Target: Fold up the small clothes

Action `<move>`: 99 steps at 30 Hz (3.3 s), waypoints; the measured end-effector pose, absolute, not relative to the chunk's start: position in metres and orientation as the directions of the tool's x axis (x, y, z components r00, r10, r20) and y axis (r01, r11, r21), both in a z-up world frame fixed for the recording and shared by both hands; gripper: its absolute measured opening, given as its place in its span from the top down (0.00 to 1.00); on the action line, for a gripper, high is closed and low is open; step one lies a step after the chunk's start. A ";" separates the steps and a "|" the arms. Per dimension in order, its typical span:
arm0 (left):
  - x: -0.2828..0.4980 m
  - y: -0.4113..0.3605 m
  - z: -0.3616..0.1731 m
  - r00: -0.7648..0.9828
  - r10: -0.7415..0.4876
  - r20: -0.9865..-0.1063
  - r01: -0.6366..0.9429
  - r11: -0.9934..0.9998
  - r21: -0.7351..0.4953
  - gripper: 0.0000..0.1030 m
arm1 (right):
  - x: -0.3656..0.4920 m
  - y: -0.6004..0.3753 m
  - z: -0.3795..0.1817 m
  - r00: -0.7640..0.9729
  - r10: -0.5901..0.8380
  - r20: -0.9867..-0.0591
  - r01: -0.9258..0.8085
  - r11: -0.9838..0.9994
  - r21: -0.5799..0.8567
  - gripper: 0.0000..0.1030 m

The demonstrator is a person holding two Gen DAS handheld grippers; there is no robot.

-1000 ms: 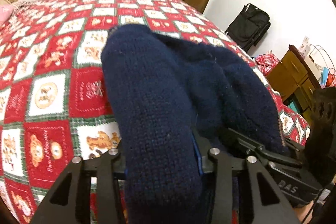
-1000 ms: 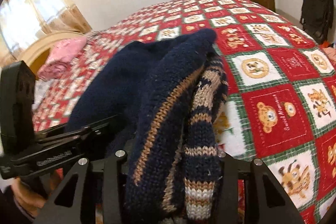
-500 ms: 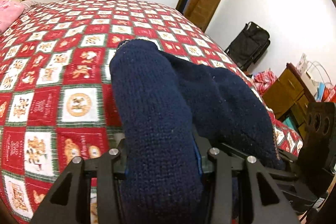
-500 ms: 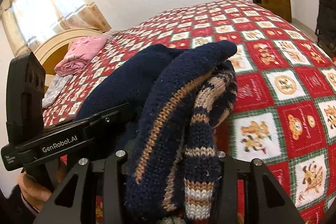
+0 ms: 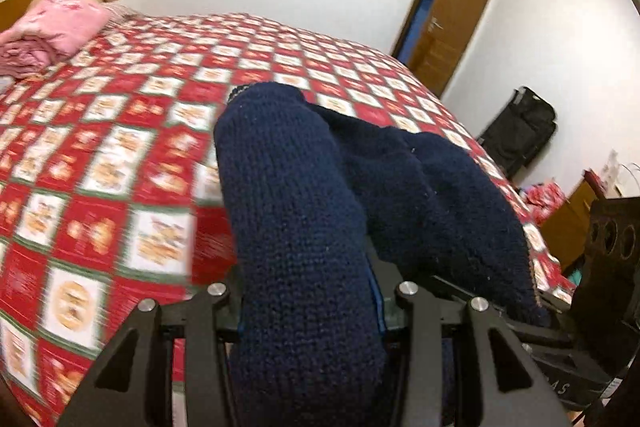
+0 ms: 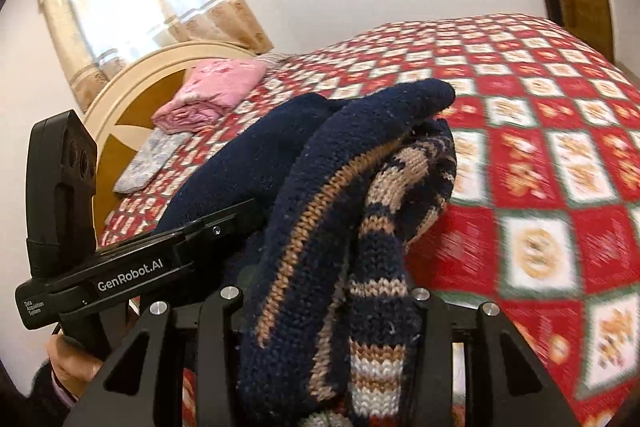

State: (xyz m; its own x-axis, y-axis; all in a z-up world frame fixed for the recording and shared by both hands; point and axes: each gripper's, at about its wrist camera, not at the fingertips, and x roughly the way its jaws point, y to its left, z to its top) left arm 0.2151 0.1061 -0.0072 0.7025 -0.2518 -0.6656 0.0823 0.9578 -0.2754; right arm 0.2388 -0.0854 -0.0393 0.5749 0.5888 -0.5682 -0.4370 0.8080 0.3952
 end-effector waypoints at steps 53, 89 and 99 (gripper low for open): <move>0.187 0.199 -0.095 0.627 0.090 -0.774 -0.189 0.981 -0.039 0.06 | 0.240 0.019 -0.121 0.524 0.484 -0.700 -0.468 0.851 0.238 0.75; -0.009 0.165 0.024 0.812 0.174 -0.557 -0.208 0.978 0.001 0.00 | 0.025 -0.021 0.013 0.707 0.378 -0.597 -0.271 0.925 0.266 0.26; -0.060 0.169 0.070 0.894 0.157 -0.420 -0.192 0.981 -0.041 0.00 | -0.071 -0.016 0.099 0.932 0.251 -0.262 -0.242 0.968 0.064 0.16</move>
